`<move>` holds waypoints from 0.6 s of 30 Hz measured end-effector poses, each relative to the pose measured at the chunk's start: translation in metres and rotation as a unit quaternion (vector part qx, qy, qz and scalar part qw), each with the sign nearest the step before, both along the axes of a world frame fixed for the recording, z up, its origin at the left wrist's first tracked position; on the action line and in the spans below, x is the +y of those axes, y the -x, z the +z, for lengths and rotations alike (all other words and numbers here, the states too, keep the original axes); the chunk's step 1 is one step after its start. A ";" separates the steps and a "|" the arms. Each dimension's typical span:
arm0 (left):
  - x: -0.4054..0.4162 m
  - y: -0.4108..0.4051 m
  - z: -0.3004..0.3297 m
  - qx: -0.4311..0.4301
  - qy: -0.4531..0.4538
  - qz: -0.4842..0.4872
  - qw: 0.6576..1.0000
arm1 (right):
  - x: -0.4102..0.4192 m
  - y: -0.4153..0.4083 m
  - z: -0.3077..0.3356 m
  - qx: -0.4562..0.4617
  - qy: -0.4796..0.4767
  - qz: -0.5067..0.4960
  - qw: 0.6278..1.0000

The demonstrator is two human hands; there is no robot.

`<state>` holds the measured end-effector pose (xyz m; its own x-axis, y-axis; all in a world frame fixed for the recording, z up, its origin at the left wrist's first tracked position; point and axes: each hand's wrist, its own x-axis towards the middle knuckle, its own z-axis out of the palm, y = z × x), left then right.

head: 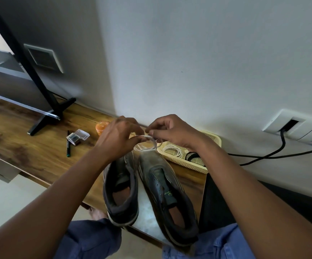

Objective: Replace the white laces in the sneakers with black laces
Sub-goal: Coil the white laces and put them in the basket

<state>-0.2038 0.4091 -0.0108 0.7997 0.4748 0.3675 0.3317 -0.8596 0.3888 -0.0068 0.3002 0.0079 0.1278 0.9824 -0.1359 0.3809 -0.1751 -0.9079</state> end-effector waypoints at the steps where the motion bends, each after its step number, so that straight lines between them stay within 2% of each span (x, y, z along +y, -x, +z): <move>1: 0.002 0.001 -0.002 0.005 0.024 0.012 1.000 | 0.000 0.002 -0.001 -0.035 -0.003 0.009 0.999; 4: 0.001 -0.001 -0.004 0.025 0.081 0.038 0.996 | 0.001 0.011 -0.003 -0.105 -0.014 0.007 0.994; 8: -0.005 -0.007 -0.004 0.052 0.122 0.039 0.990 | 0.004 0.013 -0.005 -0.140 -0.017 -0.016 0.990; 14: -0.005 -0.010 -0.006 0.041 0.252 0.052 0.965 | 0.004 0.004 -0.007 -0.089 -0.029 -0.007 0.996; 18: -0.007 -0.014 -0.006 -0.011 0.388 0.063 0.919 | 0.002 -0.003 -0.009 0.007 -0.035 -0.032 0.999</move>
